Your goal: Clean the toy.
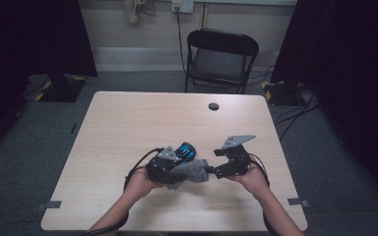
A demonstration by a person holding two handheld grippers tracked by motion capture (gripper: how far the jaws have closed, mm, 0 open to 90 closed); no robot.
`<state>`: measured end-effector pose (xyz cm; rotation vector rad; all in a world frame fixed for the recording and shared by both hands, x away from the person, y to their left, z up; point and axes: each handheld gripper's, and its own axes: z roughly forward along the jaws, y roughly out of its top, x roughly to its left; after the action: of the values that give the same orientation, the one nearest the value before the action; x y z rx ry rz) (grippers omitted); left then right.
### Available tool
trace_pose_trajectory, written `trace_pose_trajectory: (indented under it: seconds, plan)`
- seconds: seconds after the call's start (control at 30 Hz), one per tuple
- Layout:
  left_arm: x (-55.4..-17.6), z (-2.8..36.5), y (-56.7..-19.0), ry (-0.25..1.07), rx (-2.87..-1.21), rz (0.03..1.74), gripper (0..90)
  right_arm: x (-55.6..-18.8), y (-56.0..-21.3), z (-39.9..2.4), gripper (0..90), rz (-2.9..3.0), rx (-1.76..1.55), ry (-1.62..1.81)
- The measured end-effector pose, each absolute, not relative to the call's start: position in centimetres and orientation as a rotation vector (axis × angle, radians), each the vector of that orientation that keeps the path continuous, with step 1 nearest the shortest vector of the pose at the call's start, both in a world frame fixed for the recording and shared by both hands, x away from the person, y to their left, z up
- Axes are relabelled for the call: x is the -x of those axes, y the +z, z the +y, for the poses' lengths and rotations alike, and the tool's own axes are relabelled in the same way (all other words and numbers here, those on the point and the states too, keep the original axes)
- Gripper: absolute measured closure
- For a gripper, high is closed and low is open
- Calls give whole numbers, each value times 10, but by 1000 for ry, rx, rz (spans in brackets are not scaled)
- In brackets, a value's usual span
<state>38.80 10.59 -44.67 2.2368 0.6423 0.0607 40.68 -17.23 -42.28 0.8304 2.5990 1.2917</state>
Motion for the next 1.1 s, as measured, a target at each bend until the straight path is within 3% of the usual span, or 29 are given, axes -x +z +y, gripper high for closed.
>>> trace_pose_trajectory:
  seconds: [0.47,1.1]
  plan:
    - [-373,198,-441,173,-2140,894,659,-436,-449,-89,154,2679,-622,1185]
    - [-355,231,-449,217,-2131,1004,656,-459,-468,-58,154,2701,-598,1127]
